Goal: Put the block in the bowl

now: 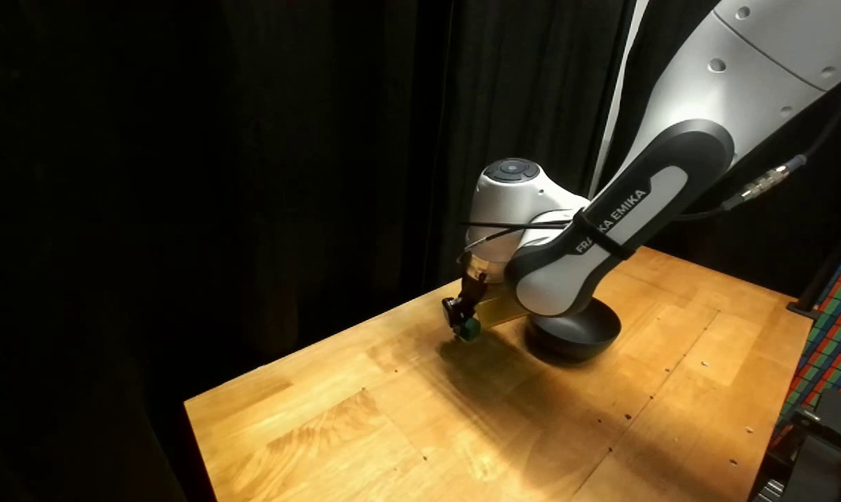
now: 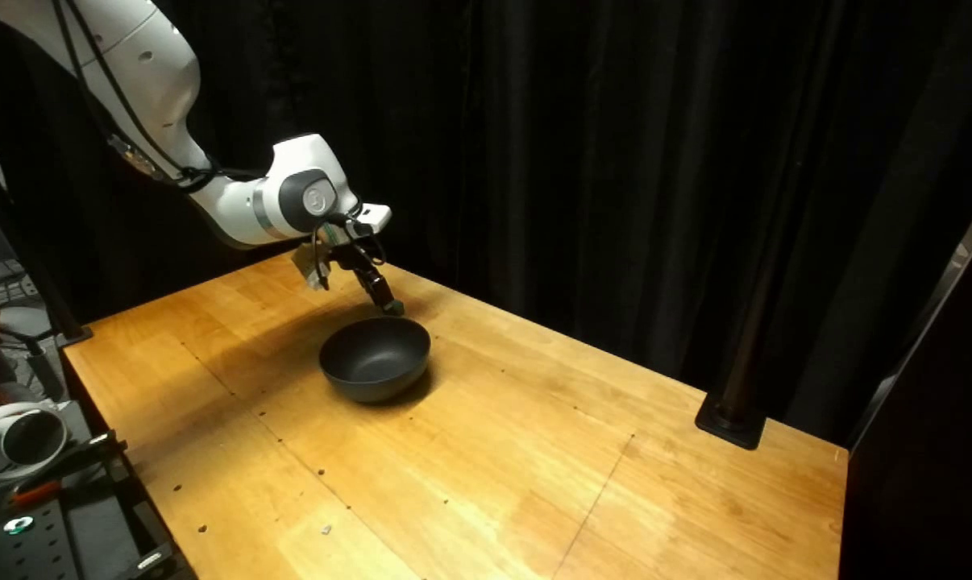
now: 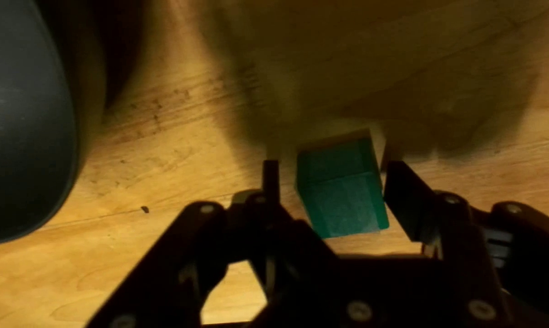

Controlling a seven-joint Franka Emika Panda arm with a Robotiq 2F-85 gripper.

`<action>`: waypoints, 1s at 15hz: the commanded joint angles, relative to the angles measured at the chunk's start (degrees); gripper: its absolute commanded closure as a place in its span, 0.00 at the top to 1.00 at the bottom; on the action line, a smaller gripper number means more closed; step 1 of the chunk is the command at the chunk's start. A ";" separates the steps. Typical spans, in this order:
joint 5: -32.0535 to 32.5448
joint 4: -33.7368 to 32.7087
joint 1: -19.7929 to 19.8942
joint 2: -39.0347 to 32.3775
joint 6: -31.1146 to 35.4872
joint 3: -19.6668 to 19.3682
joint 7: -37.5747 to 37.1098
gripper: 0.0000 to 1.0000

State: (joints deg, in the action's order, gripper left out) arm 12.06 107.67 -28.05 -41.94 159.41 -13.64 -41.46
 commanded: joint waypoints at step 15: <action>0.30 15.22 4.96 25.79 -15.11 0.26 -2.26 0.20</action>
State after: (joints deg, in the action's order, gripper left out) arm 11.73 117.00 -26.15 -25.05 151.35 -15.13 -42.48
